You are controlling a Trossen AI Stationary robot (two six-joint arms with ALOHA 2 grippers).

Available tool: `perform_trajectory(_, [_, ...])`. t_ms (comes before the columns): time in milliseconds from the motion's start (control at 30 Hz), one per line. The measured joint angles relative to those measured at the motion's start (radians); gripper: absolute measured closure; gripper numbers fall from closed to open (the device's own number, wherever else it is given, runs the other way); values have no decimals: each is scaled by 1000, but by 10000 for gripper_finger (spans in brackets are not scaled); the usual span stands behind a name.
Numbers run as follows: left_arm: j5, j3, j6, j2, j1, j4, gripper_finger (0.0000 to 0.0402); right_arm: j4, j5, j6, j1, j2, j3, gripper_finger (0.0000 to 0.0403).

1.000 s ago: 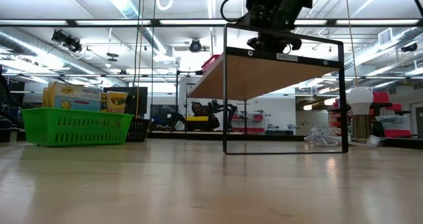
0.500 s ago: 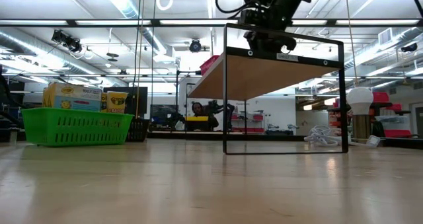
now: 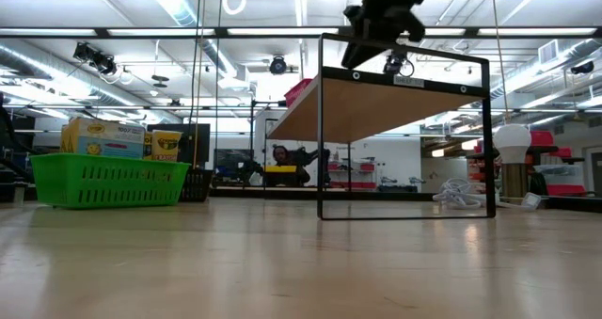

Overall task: Pick & Place Office Desk Supplies
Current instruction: Put the red basket with spring keychains on the shelf

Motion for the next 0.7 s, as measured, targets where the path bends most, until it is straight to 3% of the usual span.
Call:
perform_trajectory(167, [0,0,0,0,0,0,256,-21,-88,-15,27,10,0,391])
perform_trajectory(700, [0,0,0,0,0,2,256,35,-119,-74,-82,123,0,401])
